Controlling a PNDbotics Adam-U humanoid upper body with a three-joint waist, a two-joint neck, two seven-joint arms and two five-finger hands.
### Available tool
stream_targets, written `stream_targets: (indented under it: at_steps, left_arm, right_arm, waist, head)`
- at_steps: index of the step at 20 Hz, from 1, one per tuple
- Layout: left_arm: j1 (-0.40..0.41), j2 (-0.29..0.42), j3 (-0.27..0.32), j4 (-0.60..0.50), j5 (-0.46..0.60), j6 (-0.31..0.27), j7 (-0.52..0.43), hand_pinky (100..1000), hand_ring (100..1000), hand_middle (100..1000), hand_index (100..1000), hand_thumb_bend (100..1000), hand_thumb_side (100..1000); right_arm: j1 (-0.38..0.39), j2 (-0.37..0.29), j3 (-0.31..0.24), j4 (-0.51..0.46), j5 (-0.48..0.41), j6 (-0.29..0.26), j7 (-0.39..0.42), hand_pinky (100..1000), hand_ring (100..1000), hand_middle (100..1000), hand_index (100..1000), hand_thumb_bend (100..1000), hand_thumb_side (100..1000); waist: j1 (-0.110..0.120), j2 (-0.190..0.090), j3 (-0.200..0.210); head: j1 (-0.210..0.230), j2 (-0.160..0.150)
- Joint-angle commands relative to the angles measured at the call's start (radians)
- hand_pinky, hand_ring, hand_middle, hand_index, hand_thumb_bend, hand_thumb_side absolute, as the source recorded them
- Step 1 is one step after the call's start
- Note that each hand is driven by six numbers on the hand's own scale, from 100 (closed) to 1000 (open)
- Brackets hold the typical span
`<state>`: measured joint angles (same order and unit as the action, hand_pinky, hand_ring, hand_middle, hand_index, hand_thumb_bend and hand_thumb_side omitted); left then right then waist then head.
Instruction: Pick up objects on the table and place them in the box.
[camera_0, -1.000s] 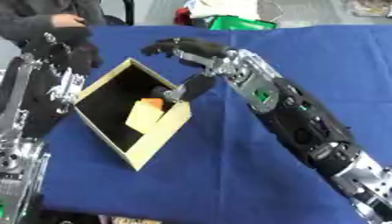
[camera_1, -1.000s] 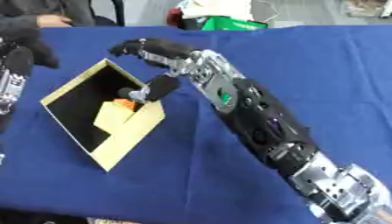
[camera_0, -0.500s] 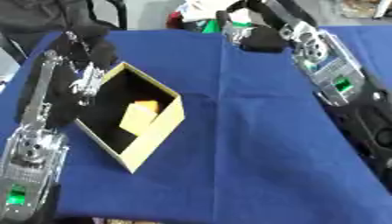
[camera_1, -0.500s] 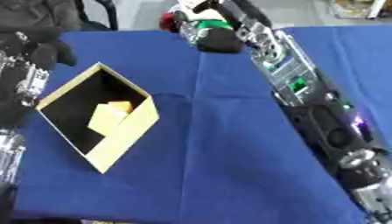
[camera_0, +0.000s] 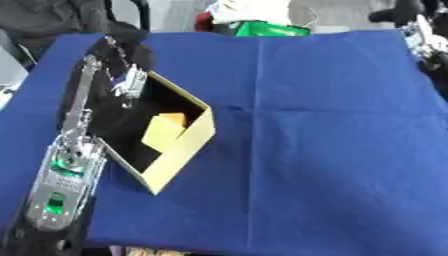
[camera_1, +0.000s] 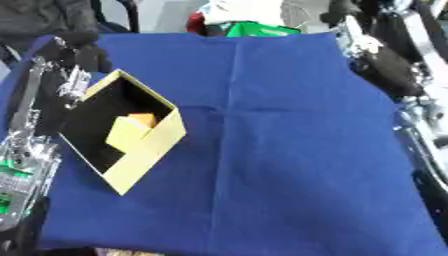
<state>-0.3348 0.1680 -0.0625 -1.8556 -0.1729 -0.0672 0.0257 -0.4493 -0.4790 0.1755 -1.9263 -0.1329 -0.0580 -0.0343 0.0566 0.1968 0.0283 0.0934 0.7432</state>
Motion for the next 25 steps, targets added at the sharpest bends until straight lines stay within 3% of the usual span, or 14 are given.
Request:
stream_targets:
  at_steps: [1, 7, 12, 25]
  left_arm:
    - [0.002, 0.024, 0.020, -0.005, -0.008, -0.001, 0.020, 604, 581, 557, 749, 284, 598]
    - [0.026, 0.028, 0.038, 0.001, -0.015, -0.001, 0.047, 601, 582, 560, 748, 284, 602]
    - [0.035, 0.022, 0.046, 0.004, -0.017, -0.003, 0.061, 600, 578, 554, 744, 284, 606]
    - [0.043, 0.010, 0.045, 0.007, -0.013, -0.001, 0.065, 597, 570, 544, 742, 283, 609]
  right_arm:
    - [0.045, 0.029, -0.039, -0.056, 0.024, -0.003, -0.025, 760, 880, 785, 912, 100, 523]
    - [0.159, 0.108, -0.066, -0.064, 0.108, -0.021, -0.048, 758, 881, 779, 908, 100, 543]
    - [0.221, 0.168, -0.084, -0.055, 0.149, -0.035, -0.073, 756, 878, 771, 904, 100, 551]
    - [0.256, 0.191, -0.107, -0.058, 0.200, -0.049, -0.102, 755, 871, 762, 899, 100, 558]
  waist:
    - [-0.002, -0.010, -0.006]
    - [0.000, 0.000, -0.068]
    - [0.004, 0.007, -0.092]
    - [0.017, 0.006, -0.103]
  head:
    - [0.026, 0.018]
    - [0.045, 0.026]
    - [0.050, 0.018]
    - [0.027, 0.015]
